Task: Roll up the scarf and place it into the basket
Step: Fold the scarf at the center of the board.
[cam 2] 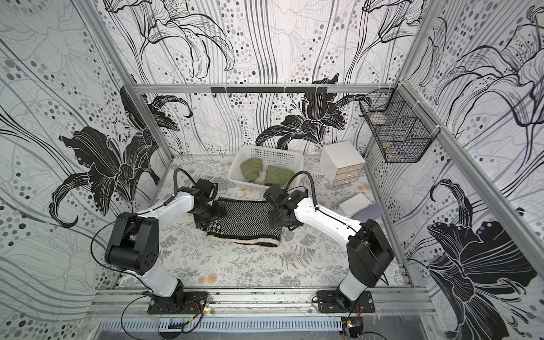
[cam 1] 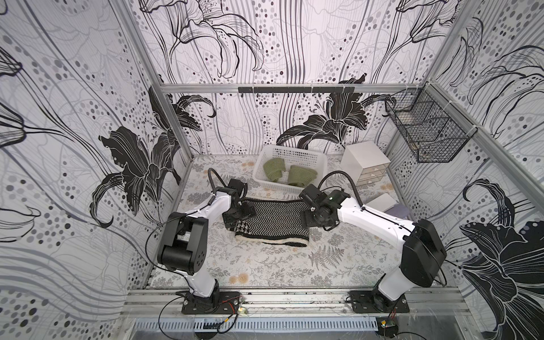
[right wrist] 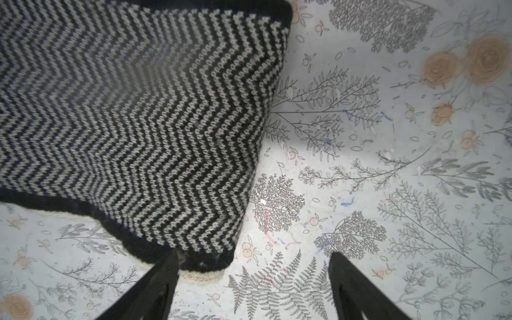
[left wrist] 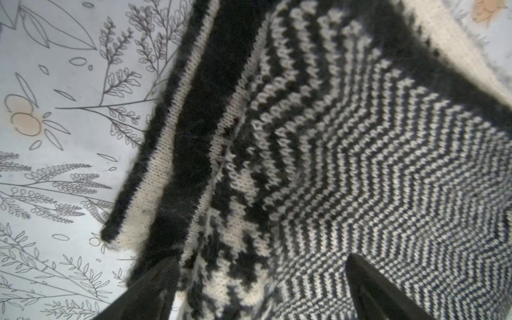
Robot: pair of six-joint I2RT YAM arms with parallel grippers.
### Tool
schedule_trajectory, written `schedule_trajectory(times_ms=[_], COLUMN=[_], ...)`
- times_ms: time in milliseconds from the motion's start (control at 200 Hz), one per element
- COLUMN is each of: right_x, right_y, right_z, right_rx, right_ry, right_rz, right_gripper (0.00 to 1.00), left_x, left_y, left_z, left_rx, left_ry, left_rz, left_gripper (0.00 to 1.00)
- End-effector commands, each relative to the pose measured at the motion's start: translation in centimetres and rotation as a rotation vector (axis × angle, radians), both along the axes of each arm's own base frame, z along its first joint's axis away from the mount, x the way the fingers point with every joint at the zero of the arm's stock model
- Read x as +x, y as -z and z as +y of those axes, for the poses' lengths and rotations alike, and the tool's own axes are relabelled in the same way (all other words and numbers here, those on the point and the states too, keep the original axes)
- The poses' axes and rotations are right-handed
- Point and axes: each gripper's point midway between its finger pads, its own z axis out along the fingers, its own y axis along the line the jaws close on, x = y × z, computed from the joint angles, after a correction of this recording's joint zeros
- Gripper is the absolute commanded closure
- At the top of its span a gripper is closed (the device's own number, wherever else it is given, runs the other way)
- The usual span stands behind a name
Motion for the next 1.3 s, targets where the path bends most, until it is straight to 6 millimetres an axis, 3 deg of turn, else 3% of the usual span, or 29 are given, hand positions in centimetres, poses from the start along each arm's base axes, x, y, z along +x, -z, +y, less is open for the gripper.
schedule_trajectory(times_ms=[0,10,20,230,395,440,491,536,621,646,676,776,876,931,1001,1051,1121,1196,1296], right_x=[0.0,0.0,0.0,-0.2,0.3,0.5,0.6,0.6,0.6,0.7,0.7,0.3,-1.2,-2.3,-3.7,-4.9,-6.7,-8.1,-7.5], right_y=[0.1,0.1,0.2,0.8,1.4,1.4,1.4,1.3,0.7,0.5,-0.1,1.8,6.2,8.6,10.7,11.5,12.0,11.4,7.6], right_z=[-1.1,-1.2,-1.2,-1.4,-0.4,0.4,1.8,3.3,6.6,7.7,8.9,12.3,13.1,12.3,10.5,8.8,5.9,3.8,2.1], right_rx=[-0.017,-0.018,-0.018,-0.03,-0.004,0.021,0.077,0.148,0.289,0.323,0.356,0.388,0.328,0.29,0.243,0.21,0.153,0.137,0.188], right_ry=[0.041,0.04,0.041,0.043,0.023,0.0,-0.037,-0.08,-0.167,-0.199,-0.228,-0.303,-0.294,-0.263,-0.224,-0.198,-0.176,-0.177,-0.153], right_rz=[-0.014,-0.015,-0.012,0.002,0.012,0.01,0.015,0.011,0.003,-0.003,-0.014,0.067,0.196,0.253,0.293,0.308,0.326,0.312,0.167], right_gripper=[0.14,0.14,0.14,0.15,0.15,0.16,0.23,0.32,0.71,0.88,1.0,1.0,1.0,1.0,1.0,1.0,1.0,1.0,1.0], left_x=[1.6,1.7,1.8,3.1,3.5,3.9,4.3,4.7,5.3,5.4,5.6,6.0,5.5,4.8,3.7,2.9,1.9,1.0,-0.1], left_y=[0.2,0.1,-0.1,-6.4,-4.8,-5.3,-5.9,-6.3,-6.7,-7.0,-7.5,-8.9,-9.8,-9.9,-9.8,-9.6,-9.1,-8.4,-7.7], left_z=[-0.4,-0.4,-0.4,0.5,3.4,3.8,4.9,5.5,5.7,5.6,5.0,2.1,-1.2,-2.9,-5.1,-6.8,-9.4,-12.5,-17.7], left_rx=[-0.004,-0.006,-0.006,0.032,0.102,0.122,0.162,0.181,0.178,0.173,0.149,-0.014,-0.12,-0.153,-0.195,-0.223,-0.255,-0.29,-0.326], left_ry=[0.01,0.008,0.007,-0.001,-0.043,-0.06,-0.102,-0.125,-0.118,-0.113,-0.102,-0.055,0.015,0.051,0.079,0.101,0.138,0.191,0.29], left_rz=[-0.063,-0.067,-0.073,-0.233,-0.149,-0.189,-0.236,-0.263,-0.269,-0.276,-0.297,-0.372,-0.394,-0.388,-0.383,-0.383,-0.372,-0.354,-0.332], left_gripper=[0.76,0.93,1.0,1.0,0.99,0.87,0.46,0.02,0.01,0.01,0.01,0.01,0.01,0.0,0.09,0.13,0.28,0.44,0.65])
